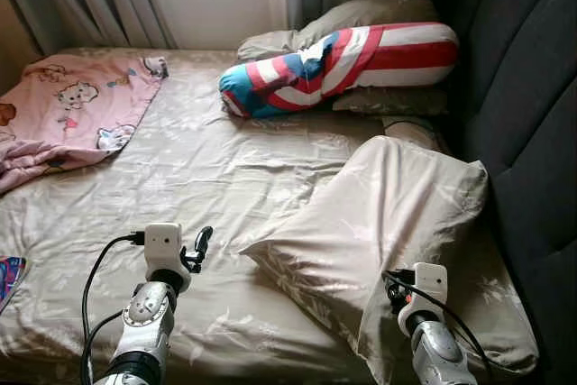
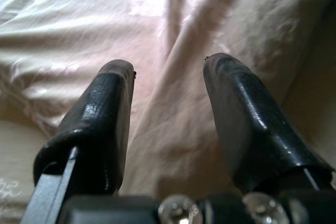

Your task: Clean up the room

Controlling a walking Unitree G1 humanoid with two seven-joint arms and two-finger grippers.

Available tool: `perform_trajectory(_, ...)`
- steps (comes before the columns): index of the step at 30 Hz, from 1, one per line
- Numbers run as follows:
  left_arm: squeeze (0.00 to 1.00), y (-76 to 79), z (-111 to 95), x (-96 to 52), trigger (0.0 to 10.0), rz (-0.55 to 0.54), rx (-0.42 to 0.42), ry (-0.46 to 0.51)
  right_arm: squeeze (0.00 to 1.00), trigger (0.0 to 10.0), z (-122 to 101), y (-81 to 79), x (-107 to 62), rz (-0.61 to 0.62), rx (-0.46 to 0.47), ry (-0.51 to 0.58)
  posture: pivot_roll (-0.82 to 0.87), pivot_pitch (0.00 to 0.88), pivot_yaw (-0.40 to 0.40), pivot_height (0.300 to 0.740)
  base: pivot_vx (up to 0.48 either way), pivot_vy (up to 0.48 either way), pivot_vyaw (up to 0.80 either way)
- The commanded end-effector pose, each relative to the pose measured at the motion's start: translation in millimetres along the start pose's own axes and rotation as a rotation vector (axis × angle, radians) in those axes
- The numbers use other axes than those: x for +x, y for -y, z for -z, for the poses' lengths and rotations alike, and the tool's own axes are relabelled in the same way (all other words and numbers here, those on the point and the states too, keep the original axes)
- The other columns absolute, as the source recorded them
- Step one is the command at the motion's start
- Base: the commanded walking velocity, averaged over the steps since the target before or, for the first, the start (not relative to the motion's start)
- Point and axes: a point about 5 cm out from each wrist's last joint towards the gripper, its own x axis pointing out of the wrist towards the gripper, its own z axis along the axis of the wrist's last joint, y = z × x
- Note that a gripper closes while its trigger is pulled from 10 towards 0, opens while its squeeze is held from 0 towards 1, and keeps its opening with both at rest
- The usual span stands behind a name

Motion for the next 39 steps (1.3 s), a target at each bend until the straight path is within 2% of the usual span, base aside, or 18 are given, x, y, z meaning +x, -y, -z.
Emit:
perform_trajectory(1,0.0,0.8,5,-2.5,10.0,0.013,0.011,-0.031,0.0,10.0,0,-2.8,1.3,-0.006,-0.005,-0.016,0.04,0.06,-0.008,0.675,0.0,0.0,0.0)
perform_trajectory(16,0.0,15.6,-7,3.5,10.0,0.093,0.037,0.022,0.0,10.0,-1,-9.6,3.5,-0.009,-0.002,-0.02,0.07,0.087,0.007,0.675,0.0,0.0,0.0)
perform_trajectory(23,0.0,9.7,-6,-0.8,10.0,0.09,0.049,0.022,0.0,10.0,-1,-11.2,5.4,0.018,0.027,-0.05,0.09,0.106,0.018,0.675,0.0,0.0,0.0)
perform_trajectory(26,0.0,6.5,-6,-2.9,10.0,0.084,0.052,0.019,0.0,10.0,-4,-12.2,6.8,0.018,0.027,-0.037,0.09,0.116,0.019,0.662,0.0,0.0,0.0)
perform_trajectory(31,0.0,6.2,-2,-4.9,10.0,0.069,0.032,0.005,0.0,10.0,-8,-9.8,7.8,0.027,0.028,-0.018,0.09,0.125,0.011,0.657,0.0,0.0,0.0)
perform_trajectory(39,0.0,17.0,6,-8.1,10.0,0.077,0.007,-0.02,0.0,10.0,-10,-0.5,7.2,0.049,0.019,-0.009,0.06,0.142,-0.012,0.657,0.0,0.0,0.0)
